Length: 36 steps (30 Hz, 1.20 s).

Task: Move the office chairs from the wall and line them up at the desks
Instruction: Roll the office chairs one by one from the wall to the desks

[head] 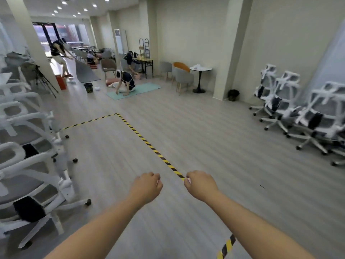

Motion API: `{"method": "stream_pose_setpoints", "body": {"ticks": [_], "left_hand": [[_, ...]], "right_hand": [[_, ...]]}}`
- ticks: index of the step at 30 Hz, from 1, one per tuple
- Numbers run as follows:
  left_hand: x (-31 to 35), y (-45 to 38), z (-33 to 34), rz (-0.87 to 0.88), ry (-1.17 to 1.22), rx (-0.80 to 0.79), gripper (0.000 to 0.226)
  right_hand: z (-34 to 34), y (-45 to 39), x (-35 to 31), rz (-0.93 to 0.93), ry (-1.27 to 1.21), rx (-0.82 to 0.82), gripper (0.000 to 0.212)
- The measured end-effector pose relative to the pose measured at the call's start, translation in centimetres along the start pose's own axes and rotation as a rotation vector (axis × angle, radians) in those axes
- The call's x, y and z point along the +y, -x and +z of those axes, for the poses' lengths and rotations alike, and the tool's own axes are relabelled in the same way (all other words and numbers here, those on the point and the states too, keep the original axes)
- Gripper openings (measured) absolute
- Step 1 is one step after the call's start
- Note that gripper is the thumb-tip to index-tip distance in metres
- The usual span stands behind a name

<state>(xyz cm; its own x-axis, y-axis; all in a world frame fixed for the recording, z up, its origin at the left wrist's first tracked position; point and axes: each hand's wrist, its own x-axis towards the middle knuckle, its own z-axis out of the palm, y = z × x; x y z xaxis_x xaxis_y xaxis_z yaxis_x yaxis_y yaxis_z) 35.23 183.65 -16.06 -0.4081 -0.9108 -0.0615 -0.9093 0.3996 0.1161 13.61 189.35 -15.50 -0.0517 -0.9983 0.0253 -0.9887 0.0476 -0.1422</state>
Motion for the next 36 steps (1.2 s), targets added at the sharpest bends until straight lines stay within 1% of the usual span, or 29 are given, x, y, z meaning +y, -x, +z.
{"method": "stream_pose_setpoints", "body": {"ticks": [5, 10, 13, 17, 19, 22, 28, 33, 36], "left_hand": [[9.9, -10.5, 0.7, 0.149, 0.005, 0.015, 0.038], [17.7, -21.8, 1.8, 0.277, -0.044, -0.050, 0.041], [21.2, -29.3, 2.6, 0.356, -0.093, -0.085, 0.044], [24.2, -39.0, 3.0, 0.444, -0.085, -0.148, 0.046], [25.7, -43.9, 2.9, 0.479, -0.092, -0.152, 0.046], [28.4, -51.2, 2.0, 0.531, -0.100, -0.133, 0.044], [34.8, -64.1, 1.6, 0.564, -0.060, -0.120, 0.043], [40.8, -75.9, 2.3, 0.575, -0.075, -0.124, 0.044], [44.4, -83.2, 2.2, 0.560, -0.071, -0.155, 0.044]], "right_hand": [[-1.6, -2.9, 10.9, 0.131, 0.008, -0.008, 0.039], [-1.4, -7.4, 20.1, 0.276, 0.010, -0.053, 0.042], [-1.5, -11.9, 25.3, 0.355, 0.012, -0.078, 0.040], [-2.1, -18.3, 31.1, 0.486, -0.036, -0.095, 0.042], [-3.0, -21.5, 33.7, 0.540, -0.047, -0.102, 0.044], [-4.2, -26.5, 37.9, 0.587, -0.041, -0.080, 0.043], [-5.5, -36.2, 47.1, 0.647, -0.059, -0.057, 0.044], [-5.6, -44.9, 56.9, 0.643, -0.061, -0.024, 0.042], [-6.5, -50.5, 63.3, 0.627, -0.074, -0.051, 0.042]]}}
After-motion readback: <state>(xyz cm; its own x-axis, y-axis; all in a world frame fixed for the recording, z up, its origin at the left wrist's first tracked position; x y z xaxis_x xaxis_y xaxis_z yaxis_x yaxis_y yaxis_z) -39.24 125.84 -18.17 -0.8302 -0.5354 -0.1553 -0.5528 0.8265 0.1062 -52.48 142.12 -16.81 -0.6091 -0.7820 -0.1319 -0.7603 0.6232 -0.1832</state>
